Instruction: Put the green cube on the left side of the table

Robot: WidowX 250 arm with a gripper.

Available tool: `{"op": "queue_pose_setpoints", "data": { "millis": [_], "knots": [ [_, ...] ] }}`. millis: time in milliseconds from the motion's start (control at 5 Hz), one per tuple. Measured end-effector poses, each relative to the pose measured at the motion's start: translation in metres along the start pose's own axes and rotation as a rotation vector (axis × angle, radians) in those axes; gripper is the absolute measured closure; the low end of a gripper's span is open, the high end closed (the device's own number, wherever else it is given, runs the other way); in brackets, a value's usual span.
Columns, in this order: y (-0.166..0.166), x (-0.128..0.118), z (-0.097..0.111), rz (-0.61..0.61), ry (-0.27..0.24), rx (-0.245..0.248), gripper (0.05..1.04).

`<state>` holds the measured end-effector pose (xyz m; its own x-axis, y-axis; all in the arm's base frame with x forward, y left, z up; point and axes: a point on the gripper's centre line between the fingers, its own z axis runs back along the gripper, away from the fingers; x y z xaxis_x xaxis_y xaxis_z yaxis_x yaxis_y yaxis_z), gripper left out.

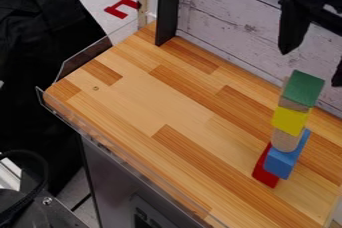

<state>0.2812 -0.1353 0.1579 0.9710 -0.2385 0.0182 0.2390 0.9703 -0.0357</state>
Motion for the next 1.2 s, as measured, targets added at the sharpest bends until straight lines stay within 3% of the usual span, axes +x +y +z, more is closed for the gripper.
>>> {"op": "queue_pose_setpoints", "data": {
  "millis": [400,600,800,1000,1200],
  "knots": [
    [-0.002,0.001,-0.020,0.049,0.080,-0.028,0.084],
    [-0.002,0.001,-0.021,0.073,0.087,-0.040,0.118],
    [0.001,0.003,-0.023,0.099,0.077,-0.041,0.395],
    [0.001,0.003,-0.023,0.108,0.078,-0.041,0.535],
    [0.002,0.002,-0.023,0.111,0.080,-0.036,0.535]
  ]
}}
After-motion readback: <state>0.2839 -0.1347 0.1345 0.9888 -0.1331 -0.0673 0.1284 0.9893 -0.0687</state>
